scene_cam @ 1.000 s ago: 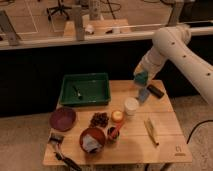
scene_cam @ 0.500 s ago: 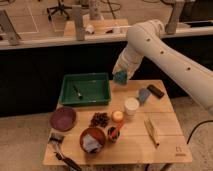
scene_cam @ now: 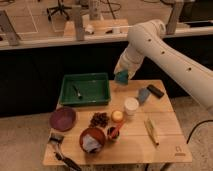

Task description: Place sponge in plastic cup

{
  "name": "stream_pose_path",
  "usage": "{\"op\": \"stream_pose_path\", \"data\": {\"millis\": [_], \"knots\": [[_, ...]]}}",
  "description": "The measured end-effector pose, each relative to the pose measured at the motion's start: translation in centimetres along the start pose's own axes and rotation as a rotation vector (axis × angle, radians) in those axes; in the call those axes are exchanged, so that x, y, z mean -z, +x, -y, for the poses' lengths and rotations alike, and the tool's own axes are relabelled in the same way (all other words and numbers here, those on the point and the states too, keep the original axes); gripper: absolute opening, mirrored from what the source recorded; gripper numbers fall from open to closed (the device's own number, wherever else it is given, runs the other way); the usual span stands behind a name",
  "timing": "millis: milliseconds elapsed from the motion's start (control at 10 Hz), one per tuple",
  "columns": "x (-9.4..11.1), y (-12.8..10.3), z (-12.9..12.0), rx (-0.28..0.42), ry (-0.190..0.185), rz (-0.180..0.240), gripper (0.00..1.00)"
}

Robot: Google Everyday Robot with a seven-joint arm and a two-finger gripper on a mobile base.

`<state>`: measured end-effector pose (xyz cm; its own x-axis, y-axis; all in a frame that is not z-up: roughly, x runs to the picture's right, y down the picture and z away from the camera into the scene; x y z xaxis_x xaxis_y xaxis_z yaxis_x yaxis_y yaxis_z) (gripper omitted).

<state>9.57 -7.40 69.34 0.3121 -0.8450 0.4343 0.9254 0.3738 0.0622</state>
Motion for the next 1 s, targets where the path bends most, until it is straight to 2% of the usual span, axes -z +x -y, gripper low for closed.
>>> {"op": "stream_pose_path", "data": {"millis": [300, 400, 600, 800, 1000], "knots": [[-0.1, 0.0, 0.2, 0.006, -0.002, 0.000, 0.00], [-0.2, 0.0, 1.2, 0.031, -0.013, -0.008, 0.00], [-0.7, -0.4, 3.9, 0.078, -0.029, -0.015, 0.00], [-1.8, -0.9, 8.0, 0.117, -0.050, -0.017, 0.00], [-4.1, -1.1, 11.4, 0.136, -0.069, -0.005, 0.00]]}}
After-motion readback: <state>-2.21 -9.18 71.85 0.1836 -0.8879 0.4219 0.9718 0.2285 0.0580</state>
